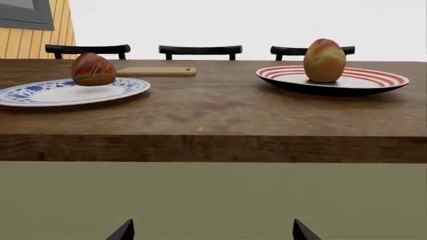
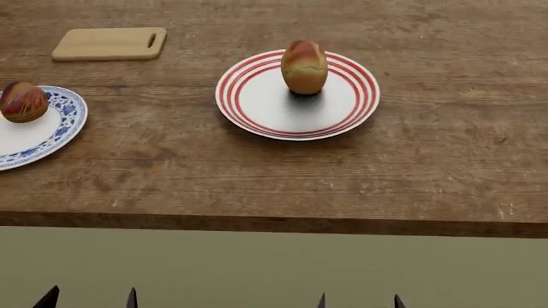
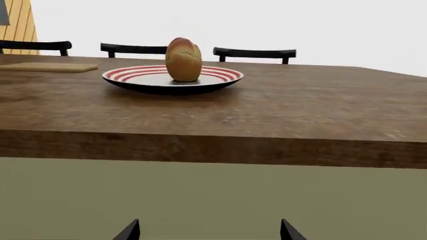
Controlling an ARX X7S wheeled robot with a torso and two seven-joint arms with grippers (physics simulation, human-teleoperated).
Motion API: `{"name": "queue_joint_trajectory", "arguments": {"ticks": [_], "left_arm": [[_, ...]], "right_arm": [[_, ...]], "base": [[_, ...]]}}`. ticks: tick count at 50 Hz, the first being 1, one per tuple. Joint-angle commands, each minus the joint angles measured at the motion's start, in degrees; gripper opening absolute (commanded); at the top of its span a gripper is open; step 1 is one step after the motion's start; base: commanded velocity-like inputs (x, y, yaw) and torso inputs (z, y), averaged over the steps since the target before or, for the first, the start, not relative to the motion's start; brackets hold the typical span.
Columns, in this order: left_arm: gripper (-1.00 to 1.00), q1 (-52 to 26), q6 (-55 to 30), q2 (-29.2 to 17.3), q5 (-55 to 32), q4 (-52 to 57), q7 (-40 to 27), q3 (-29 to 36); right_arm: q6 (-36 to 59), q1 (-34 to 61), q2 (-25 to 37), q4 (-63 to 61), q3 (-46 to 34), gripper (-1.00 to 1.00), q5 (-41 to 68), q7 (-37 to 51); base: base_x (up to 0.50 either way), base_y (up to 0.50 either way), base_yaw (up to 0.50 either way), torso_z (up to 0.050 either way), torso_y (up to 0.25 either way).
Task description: Place all breads on the cutting board.
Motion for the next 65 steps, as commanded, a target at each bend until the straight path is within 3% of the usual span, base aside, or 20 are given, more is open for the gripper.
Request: {"name": "queue_joint_trajectory", "arguments": {"ticks": [1,13,40,51,56,65], "left_arm": [[1.0,0.04,0.34,-0.7,-0.46,0.09,-0.77,0.79],[1.0,0.03,1.19,-1.27,-1.5,-0.16,-1.03,1.19],[1.0,-0.3,1.28,-2.24,-1.97,-0.27,-2.58,2.6],[1.0,-0.77,0.04,-2.71,-0.91,0.14,-4.58,2.83],[1.0,-1.19,-4.8,-3.03,-1.59,4.51,-6.36,2.03],[1.0,-3.96,-25.05,-4.82,-6.05,21.99,-9.86,-0.37]], "right_arm": [[-0.04,-0.08,0.48,-0.39,-0.62,1.0,0.11,0.59],[0.24,-0.16,0.89,-1.01,-1.42,1.0,-0.14,1.22],[-0.89,0.17,1.6,-0.09,-2.25,1.0,0.56,1.97],[0.35,0.4,1.82,-1.59,-2.18,1.0,1.0,2.96],[4.49,1.18,2.62,-4.5,-2.16,1.0,2.38,2.6],[21.17,7.43,6.28,-18.76,0.3,1.0,6.38,3.52]], "base": [[0.0,0.0,0.0,0.05,0.0],[0.0,0.0,0.0,0.05,0.0],[0.0,0.34,0.0,0.0,0.0],[0.0,0.02,0.0,0.0,0.0],[0.0,0.0,0.0,0.0,0.0],[0.0,0.0,0.0,0.0,0.0]]}}
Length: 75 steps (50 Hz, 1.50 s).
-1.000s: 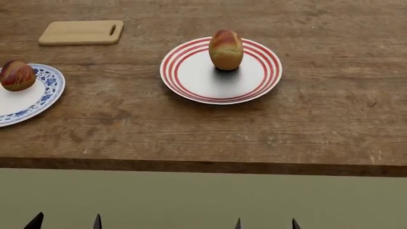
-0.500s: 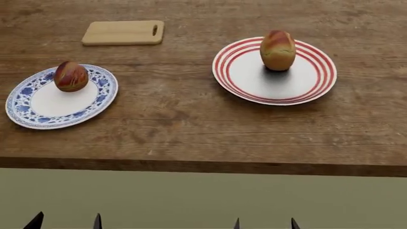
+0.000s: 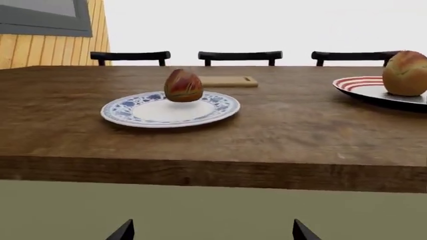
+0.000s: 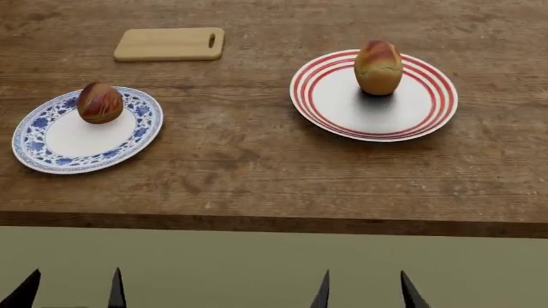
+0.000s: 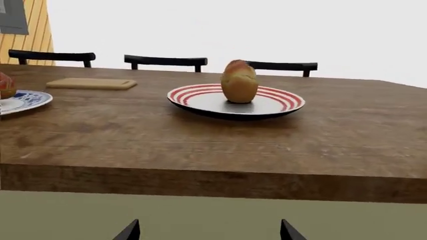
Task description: Place all breads on the cutting board.
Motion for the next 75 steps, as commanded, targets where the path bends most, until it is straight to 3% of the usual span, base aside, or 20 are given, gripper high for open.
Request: {"name": "queue_joint_trajectory", "arguments": {"ticks": [1,9,10,11,13,15,16,17,18,20,21,22,23,42,54,75], "left_arm": [[1.0,-2.57,-19.62,-2.19,-4.33,17.21,-3.88,-2.59],[1.0,-10.52,-40.81,-3.95,-10.38,33.53,-7.84,-6.37],[1.0,-19.11,-49.41,-3.65,-18.98,42.13,-9.73,-14.23],[1.0,-27.7,-58.0,-2.95,-20.82,49.11,-10.0,-15.75],[1.0,-33.12,-75.19,-2.25,-23.08,51.14,-10.49,-17.24],[1.0,-36.53,-78.63,-4.14,-30.64,51.61,-15.29,-19.3],[1.0,-41.5,-82.49,-9.1,-39.23,48.99,-23.88,-27.89],[1.0,-38.92,-81.4,-5.98,-38.17,51.64,-16.72,-24.76],[1.0,-42.88,-82.45,-10.67,-46.76,47.31,-25.32,-29.99],[1.0,-39.4,-65.26,-27.85,-63.95,43.72,-42.51,-12.81],[1.0,-46.02,-56.67,-36.45,-72.54,44.67,-51.1,-4.21],[1.0,-47.62,-48.08,-40.75,-81.14,44.79,-59.69,3.26],[1.0,-48.72,-40.44,-41.09,-83.09,45.15,-61.18,3.42],[1.0,-49.88,-40.91,-43.47,-84.45,44.83,-61.41,2.95],[1.0,-52.1,-40.55,-43.5,-86.18,43.79,-62.04,2.91],[1.0,-51.22,-39.4,-45.06,-87.2,44.37,-62.92,1.66]], "right_arm": [[15.12,5.43,3.41,-13.33,2.47,1.0,3.84,1.26],[28.94,12.13,5.57,-26.18,7.58,1.0,10.62,3.33],[37.54,20.72,9.08,-34.5,11.02,1.0,15.82,5.54],[45.3,25.54,9.18,-35.3,11.29,1.0,16.41,5.81],[46.98,26.99,9.49,-36.33,11.65,1.0,17.22,6.0],[49.23,28.74,9.98,-37.78,12.14,1.0,18.29,6.22],[56.67,30.95,11.72,-44.67,17.52,1.0,23.35,6.99],[58.41,31.68,11.71,-45.84,18.5,1.0,24.54,7.34],[59.32,32.12,11.69,-46.44,19.14,1.0,25.25,7.53],[60.75,32.83,11.62,-47.55,20.28,1.0,26.6,7.9],[61.25,33.16,11.61,-47.85,20.66,1.0,27.04,8.02],[61.78,33.64,11.65,-48.11,21.07,1.0,27.46,8.17],[62.32,34.19,11.84,-48.35,21.26,1.0,27.77,8.31],[64.42,34.71,15.03,-49.89,19.38,1.0,28.23,10.3],[69.63,39.34,14.08,-51.58,22.75,1.0,34.21,11.87],[67.1,37.63,14.75,-50.52,21.12,1.0,34.91,14.27]], "base": [[0.0,0.0,0.0,0.0,0.0],[0.0,0.0,0.0,0.0,0.0],[0.0,0.0,0.0,0.0,0.0],[0.0,0.0,0.0,0.0,0.0],[0.0,0.0,0.0,0.0,0.0],[0.0,0.0,0.0,0.0,0.0],[0.0,0.0,0.0,0.0,0.0],[0.0,0.0,0.0,0.0,0.0],[0.0,0.0,0.0,0.0,0.0],[0.0,0.0,0.0,0.0,0.0],[0.0,0.0,0.0,0.0,0.0],[0.0,0.0,0.0,0.0,0.0],[0.0,0.0,0.0,0.0,0.0],[0.0,0.0,0.0,0.0,0.0],[0.0,0.0,0.0,0.0,0.0],[0.07,0.0,0.0,0.0,0.0]]}}
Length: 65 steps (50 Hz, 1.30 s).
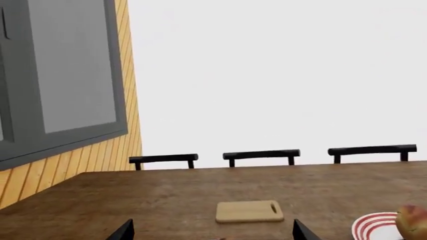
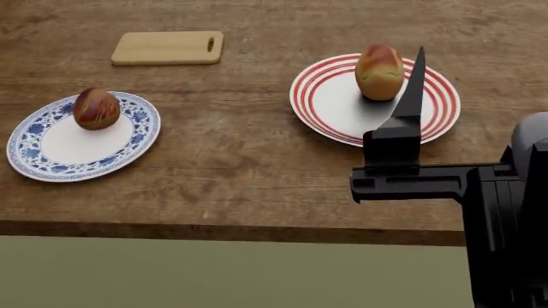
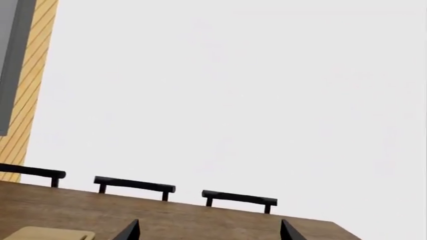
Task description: Place all breads on the cutting board.
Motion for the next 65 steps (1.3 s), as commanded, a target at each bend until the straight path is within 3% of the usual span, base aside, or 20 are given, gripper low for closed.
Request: {"name": "queue_joint_trajectory", "arguments": {"ticks": [1,65], "left_arm": [[1.0,0.93,0.91,-0.8,-0.19,0.12,-0.36,-0.8],[1.0,1.47,1.61,-2.43,-0.44,0.64,-0.76,-1.2]], "right_arm": [[-1.72,-1.36,0.75,0.47,-1.33,1.0,-0.14,1.01],[-4.53,-0.93,3.82,0.83,-2.65,1.0,7.06,6.48]], "base": [[0.18,0.0,0.0,0.0,0.0],[0.2,0.09,0.0,0.0,0.0]]}}
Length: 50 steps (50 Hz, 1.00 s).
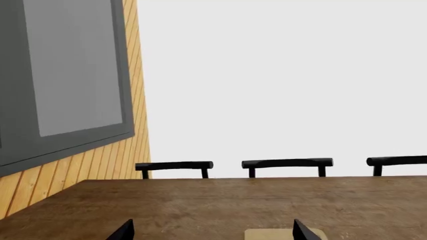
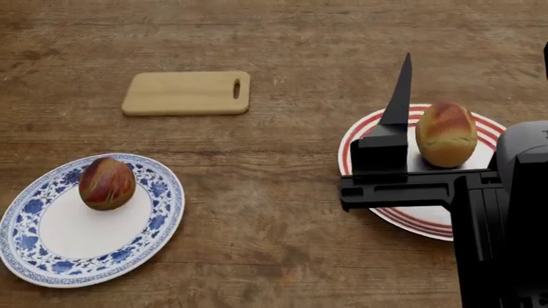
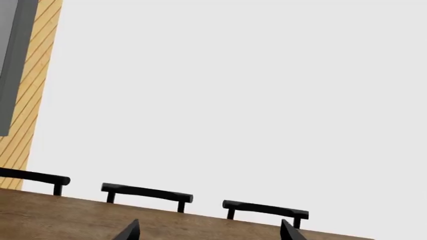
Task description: Place all breads on the cutting board.
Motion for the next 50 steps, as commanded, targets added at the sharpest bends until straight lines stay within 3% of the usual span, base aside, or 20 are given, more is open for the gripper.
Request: {"name": "queue_joint_trajectory", "arguments": {"ticks": [1,16,50], "left_arm": [[1.0,0.67,0.4,-0.35,0.07,0.15,0.05,-0.34],[1.0,-0.09,0.17,-0.3,0.12,-0.25,0.49,0.0],[1.0,1.21,1.07,-1.17,0.05,0.41,0.31,-0.73]], "right_arm": [[-0.84,-0.15,0.67,0.16,-0.44,1.0,0.97,0.88],[-2.26,0.12,1.05,0.43,-0.93,1.0,2.4,1.92],[-3.83,-0.56,3.25,0.35,-1.14,1.0,5.85,4.58]], "base": [[0.18,0.16,0.0,0.0,0.0],[0.18,0.15,0.0,0.0,0.0],[0.2,0.0,0.0,0.0,0.0]]}}
